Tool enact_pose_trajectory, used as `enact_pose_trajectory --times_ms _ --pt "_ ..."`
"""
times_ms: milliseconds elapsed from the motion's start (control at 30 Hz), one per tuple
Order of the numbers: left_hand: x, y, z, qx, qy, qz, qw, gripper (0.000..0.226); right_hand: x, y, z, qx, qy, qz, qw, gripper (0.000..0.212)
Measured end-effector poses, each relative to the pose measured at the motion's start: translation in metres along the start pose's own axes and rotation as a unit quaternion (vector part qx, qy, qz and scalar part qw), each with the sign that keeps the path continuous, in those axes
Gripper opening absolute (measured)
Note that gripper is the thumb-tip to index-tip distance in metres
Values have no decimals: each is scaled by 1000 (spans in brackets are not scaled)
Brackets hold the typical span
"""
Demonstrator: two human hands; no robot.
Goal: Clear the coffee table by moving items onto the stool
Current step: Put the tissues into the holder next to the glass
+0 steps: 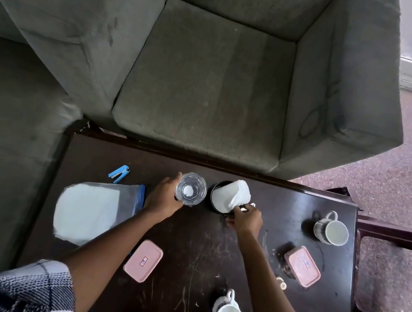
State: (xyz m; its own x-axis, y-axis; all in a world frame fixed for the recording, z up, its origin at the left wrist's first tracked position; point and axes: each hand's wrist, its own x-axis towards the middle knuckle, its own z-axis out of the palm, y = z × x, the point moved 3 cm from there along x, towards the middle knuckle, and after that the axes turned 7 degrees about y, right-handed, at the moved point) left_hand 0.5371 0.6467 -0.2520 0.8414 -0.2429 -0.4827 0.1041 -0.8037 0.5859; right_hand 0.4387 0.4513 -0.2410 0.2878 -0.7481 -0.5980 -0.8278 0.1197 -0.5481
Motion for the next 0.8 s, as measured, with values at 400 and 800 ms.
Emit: enact_pose_trajectory --times_ms 400,800 --pt "7 7 -2 11 0 12 1000 76 2 11 10 22 -28 19 999 11" --pt "-44 -30 3 15 56 -90 994 47 -19 31 -2 57 -47 34 997 19"
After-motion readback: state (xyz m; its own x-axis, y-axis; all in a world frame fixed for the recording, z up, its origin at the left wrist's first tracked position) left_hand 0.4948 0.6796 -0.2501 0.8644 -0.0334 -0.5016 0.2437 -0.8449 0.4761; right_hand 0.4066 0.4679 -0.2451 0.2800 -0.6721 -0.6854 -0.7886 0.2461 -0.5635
